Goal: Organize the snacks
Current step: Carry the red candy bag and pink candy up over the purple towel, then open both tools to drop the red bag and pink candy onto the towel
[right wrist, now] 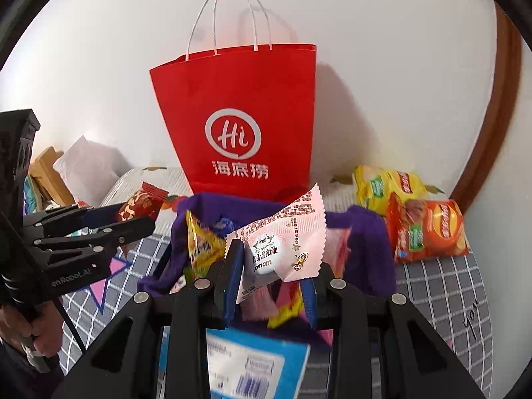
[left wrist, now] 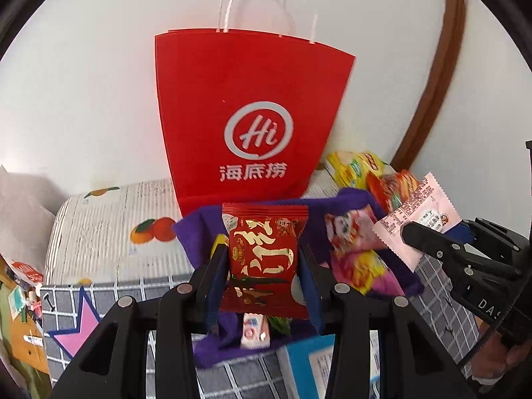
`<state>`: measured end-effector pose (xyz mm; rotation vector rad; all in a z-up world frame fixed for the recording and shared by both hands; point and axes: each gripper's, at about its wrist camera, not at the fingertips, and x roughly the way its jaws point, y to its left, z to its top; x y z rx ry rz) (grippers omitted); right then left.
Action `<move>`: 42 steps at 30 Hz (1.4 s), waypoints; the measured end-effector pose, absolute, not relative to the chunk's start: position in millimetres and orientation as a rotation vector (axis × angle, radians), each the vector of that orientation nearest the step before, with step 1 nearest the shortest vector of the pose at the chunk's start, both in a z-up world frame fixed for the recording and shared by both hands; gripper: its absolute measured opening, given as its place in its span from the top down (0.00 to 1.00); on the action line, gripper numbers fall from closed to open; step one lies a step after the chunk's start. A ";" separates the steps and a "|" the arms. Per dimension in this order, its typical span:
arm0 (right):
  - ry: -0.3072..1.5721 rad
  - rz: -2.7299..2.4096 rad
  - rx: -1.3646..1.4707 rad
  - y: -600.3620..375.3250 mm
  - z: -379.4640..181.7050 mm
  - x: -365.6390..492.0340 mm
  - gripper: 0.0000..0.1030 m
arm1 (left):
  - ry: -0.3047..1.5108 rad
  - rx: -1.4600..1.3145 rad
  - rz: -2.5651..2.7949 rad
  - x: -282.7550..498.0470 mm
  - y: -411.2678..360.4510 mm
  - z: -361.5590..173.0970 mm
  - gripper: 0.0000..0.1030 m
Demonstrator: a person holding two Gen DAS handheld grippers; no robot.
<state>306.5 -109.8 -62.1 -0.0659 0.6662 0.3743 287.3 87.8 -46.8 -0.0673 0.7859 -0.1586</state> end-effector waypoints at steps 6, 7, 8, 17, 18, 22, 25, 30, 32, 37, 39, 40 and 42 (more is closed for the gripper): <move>0.664 0.387 -0.067 -98.0 -63.3 337.8 0.69 | 0.785 -0.119 -0.141 306.9 96.8 -58.5 0.62; 0.667 0.395 -0.066 -94.9 -64.8 343.2 0.69 | 0.785 -0.120 -0.136 307.9 97.6 -61.6 0.62; 0.669 0.400 -0.066 -93.2 -66.3 346.1 0.69 | 0.790 -0.116 -0.130 309.5 97.9 -66.1 0.62; 0.689 0.418 -0.060 -87.8 -90.5 367.1 0.69 | 0.832 -0.099 -0.121 319.9 100.0 -80.2 0.62; 0.698 0.416 -0.060 -88.3 -94.1 369.5 0.69 | 0.838 -0.101 -0.120 321.8 99.6 -81.6 0.62; 0.718 0.408 -0.069 -91.7 -101.2 376.9 0.69 | 0.853 -0.103 -0.122 324.6 98.9 -86.3 0.62; 0.732 0.405 -0.065 -94.3 -104.9 380.3 0.68 | 0.857 -0.108 -0.119 325.6 100.5 -88.2 0.62; 0.763 0.403 -0.062 -94.3 -111.6 385.6 0.69 | 0.873 -0.116 -0.117 329.5 101.5 -94.9 0.62; 0.768 0.403 -0.067 -92.3 -113.9 386.2 0.68 | 0.881 -0.118 -0.117 330.7 101.4 -97.5 0.62; 0.779 0.410 -0.082 -87.7 -117.3 386.6 0.69 | 0.885 -0.118 -0.114 331.0 101.1 -100.6 0.62; 0.783 0.410 -0.084 -87.4 -118.1 386.9 0.68 | 0.888 -0.119 -0.112 331.2 101.4 -101.5 0.62; 0.787 0.410 -0.084 -87.1 -118.7 387.1 0.68 | 0.889 -0.118 -0.111 331.5 101.3 -101.7 0.62; 0.793 0.410 -0.087 -86.5 -119.5 388.0 0.68 | 0.889 -0.117 -0.108 331.7 101.3 -101.9 0.62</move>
